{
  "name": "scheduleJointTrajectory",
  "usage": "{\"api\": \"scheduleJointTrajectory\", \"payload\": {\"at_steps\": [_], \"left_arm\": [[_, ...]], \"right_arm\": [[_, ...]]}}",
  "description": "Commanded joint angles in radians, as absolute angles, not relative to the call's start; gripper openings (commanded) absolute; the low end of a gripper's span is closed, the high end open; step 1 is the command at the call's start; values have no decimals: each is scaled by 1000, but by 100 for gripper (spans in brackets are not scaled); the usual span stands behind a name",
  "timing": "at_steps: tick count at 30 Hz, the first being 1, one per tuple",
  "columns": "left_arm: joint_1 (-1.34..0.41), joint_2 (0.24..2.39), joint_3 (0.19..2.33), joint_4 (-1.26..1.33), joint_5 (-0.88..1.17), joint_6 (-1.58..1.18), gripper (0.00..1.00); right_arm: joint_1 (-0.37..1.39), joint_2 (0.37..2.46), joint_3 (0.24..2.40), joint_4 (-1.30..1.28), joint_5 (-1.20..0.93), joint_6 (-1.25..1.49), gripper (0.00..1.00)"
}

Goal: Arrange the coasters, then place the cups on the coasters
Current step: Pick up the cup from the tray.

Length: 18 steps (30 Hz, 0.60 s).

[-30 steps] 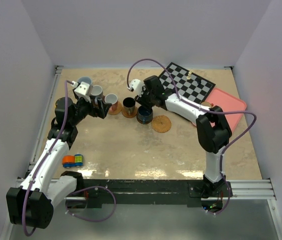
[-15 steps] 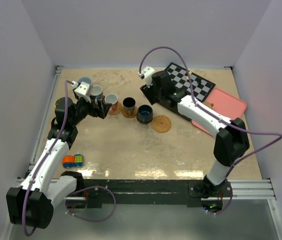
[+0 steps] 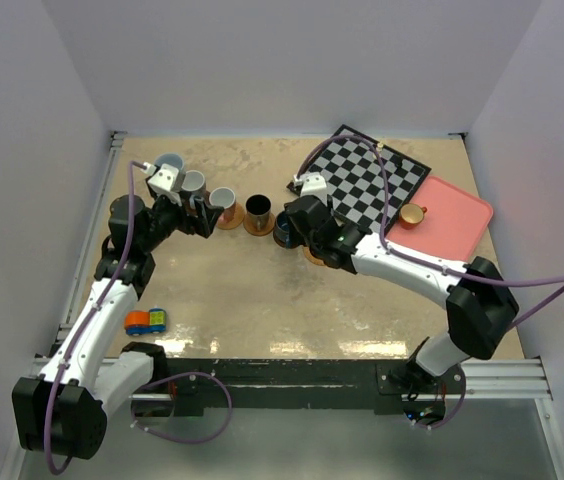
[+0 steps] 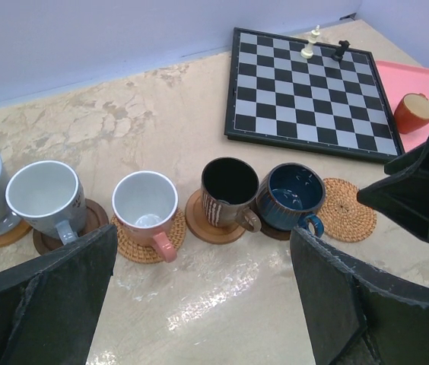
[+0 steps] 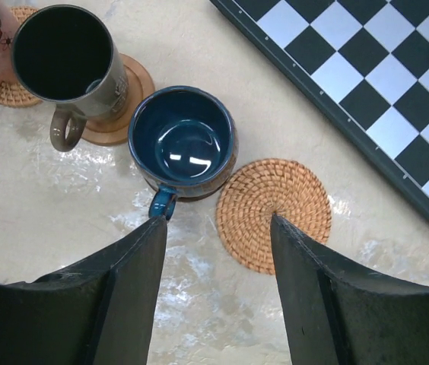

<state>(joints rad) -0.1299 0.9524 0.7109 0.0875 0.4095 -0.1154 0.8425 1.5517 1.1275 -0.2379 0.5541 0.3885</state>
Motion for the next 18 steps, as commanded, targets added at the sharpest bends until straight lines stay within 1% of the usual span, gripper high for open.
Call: {"api": "scheduleJointTrajectory", "payload": {"at_steps": [1, 2, 4, 9, 15, 17, 18], "left_arm": [[-123, 928, 746, 118, 423, -132, 100], [-123, 928, 746, 118, 422, -130, 100], [-121, 927, 746, 115, 414, -127, 100], [-123, 916, 744, 107, 391, -124, 100], [-123, 910, 746, 104, 385, -120, 100], [-123, 905, 746, 103, 385, -120, 100], [-123, 905, 746, 103, 385, -120, 100]], "right_arm": [[877, 1560, 1117, -157, 667, 529, 60], [879, 1568, 1114, -150, 664, 543, 60], [874, 1577, 1091, -126, 643, 563, 65], [793, 1536, 1083, -103, 635, 517, 65], [533, 1376, 994, -22, 536, 451, 63], [403, 1355, 968, -6, 473, 437, 61], [340, 1353, 956, 26, 441, 434, 59]]}}
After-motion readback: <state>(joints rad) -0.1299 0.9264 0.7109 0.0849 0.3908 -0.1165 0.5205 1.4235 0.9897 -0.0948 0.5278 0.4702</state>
